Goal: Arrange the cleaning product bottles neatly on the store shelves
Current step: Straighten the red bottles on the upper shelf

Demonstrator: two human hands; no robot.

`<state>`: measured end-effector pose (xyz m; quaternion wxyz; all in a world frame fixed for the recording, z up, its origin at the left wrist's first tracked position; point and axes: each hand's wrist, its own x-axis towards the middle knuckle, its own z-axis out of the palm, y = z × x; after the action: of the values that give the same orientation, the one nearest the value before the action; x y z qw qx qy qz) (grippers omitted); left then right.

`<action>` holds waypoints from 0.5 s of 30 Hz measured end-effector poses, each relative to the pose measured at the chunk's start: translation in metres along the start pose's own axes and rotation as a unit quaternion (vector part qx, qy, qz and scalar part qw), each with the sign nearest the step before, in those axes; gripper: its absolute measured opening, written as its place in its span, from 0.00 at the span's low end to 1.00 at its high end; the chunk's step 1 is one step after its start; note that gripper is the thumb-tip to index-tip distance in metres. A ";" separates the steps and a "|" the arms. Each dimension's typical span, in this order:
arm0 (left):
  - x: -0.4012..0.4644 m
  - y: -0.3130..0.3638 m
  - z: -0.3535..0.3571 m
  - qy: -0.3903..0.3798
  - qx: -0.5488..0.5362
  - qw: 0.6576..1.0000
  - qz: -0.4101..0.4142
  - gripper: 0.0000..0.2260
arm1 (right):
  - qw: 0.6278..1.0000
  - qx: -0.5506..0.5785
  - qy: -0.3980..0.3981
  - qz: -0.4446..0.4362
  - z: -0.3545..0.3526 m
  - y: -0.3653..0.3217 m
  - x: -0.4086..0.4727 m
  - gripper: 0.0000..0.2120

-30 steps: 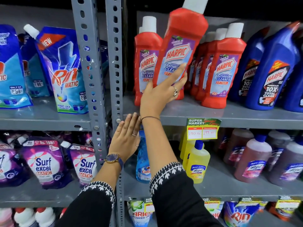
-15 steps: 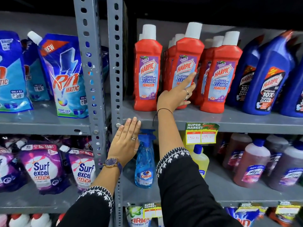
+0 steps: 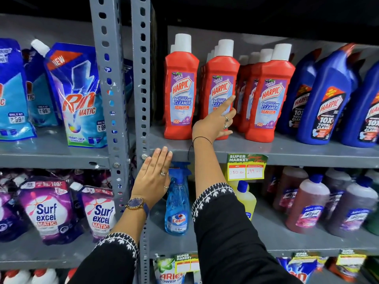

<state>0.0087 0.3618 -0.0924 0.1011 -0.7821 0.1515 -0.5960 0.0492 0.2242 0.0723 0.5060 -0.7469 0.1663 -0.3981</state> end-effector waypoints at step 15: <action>0.002 0.000 -0.005 -0.004 -0.001 1.000 -0.006 0.34 | 1.000 0.022 -0.009 -0.001 -0.006 -0.003 -0.003 0.51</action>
<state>0.0042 0.3609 -0.0897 0.0975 -0.7855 0.1468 -0.5933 0.0422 0.2234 0.0750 0.5235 -0.7390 0.1522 -0.3959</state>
